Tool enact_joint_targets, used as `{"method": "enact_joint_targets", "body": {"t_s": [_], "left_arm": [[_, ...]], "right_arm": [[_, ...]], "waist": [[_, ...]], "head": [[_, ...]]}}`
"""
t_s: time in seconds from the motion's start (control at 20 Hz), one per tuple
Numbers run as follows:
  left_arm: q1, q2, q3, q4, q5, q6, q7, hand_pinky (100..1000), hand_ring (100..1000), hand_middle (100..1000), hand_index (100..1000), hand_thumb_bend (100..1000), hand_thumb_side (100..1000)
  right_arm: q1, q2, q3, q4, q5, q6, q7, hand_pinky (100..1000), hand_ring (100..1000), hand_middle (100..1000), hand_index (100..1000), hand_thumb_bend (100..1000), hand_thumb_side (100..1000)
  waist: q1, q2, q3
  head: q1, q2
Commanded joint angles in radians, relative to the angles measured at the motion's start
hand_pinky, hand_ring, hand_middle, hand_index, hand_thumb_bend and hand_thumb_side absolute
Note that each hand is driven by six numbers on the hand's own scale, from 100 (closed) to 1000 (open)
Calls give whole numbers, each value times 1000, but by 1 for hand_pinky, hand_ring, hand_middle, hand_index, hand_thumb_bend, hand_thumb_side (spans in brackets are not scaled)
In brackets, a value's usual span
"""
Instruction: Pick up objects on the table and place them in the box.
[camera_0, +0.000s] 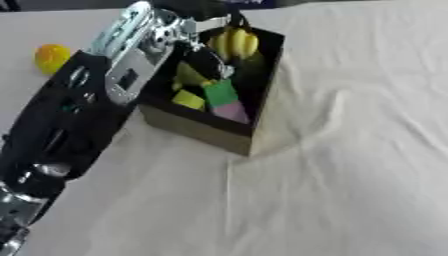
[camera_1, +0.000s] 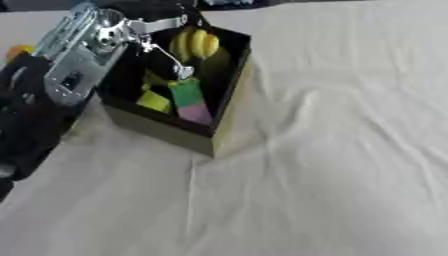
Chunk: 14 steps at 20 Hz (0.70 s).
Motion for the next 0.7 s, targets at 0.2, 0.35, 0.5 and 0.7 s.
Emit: {"method": "enact_joint_targets", "body": {"t_s": [0.2, 0.35, 0.5, 0.7], "left_arm": [[-13, 33, 36, -3, -83, -7, 25, 910, 902, 892, 927, 645, 334], [-13, 39, 46, -18, -91, -15, 29, 907, 901, 888, 926, 636, 340], [-14, 50, 62, -46, -82, -15, 35, 902, 897, 883, 922, 625, 332], [-17, 86, 84, -97, -77, -7, 39, 883, 877, 855, 898, 571, 264]], "right_arm": [[-8, -20, -13, -14, -5, 3, -1, 842, 800, 628, 765, 100, 778], [-5, -20, -13, -14, -5, 4, -2, 842, 799, 628, 765, 100, 777], [-1, -22, -15, -14, -5, 6, -5, 842, 799, 627, 765, 100, 778], [6, -25, -17, -14, -5, 8, -8, 842, 799, 627, 765, 100, 777]], "waist": [[9, -26, 2], [9, -28, 4], [8, -30, 8], [10, -34, 13]], "head": [[1, -2], [4, -3], [6, -3], [9, -5]]}}
